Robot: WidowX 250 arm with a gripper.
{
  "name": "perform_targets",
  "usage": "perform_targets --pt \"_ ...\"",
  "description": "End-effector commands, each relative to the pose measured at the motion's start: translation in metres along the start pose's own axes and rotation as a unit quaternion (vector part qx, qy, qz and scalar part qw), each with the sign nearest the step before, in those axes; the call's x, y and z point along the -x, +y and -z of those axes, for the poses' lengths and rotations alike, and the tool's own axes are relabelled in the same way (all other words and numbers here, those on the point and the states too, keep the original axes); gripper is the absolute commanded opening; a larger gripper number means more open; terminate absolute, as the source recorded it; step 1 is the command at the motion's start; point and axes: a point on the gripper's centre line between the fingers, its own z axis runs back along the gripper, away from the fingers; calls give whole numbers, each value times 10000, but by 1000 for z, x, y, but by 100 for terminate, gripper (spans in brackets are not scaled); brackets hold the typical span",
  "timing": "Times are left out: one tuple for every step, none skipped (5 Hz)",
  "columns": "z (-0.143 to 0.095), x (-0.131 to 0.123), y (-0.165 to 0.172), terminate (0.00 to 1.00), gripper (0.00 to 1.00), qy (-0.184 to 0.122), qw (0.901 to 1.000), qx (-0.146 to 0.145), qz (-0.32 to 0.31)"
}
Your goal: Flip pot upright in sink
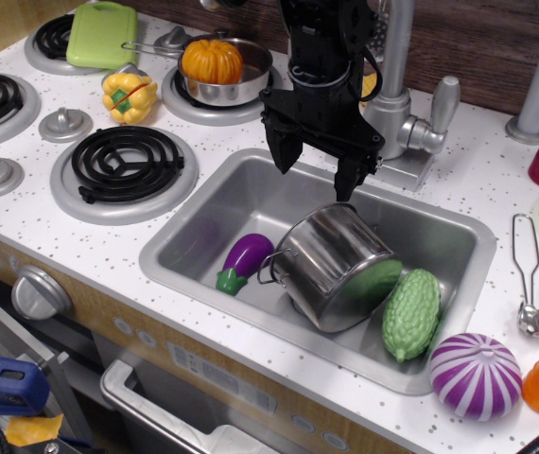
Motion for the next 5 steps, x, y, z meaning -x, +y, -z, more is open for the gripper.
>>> perform_targets --pt "0 0 0 0 100 0 10000 0 0" --pt "2 -1 3 0 100 359 9948 827 -482" --pt "5 -4 5 0 100 462 9910 1127 -552" --pt "5 -6 7 0 100 555 9872 1342 -666" --pt "11 -5 6 0 100 652 9788 1727 -885"
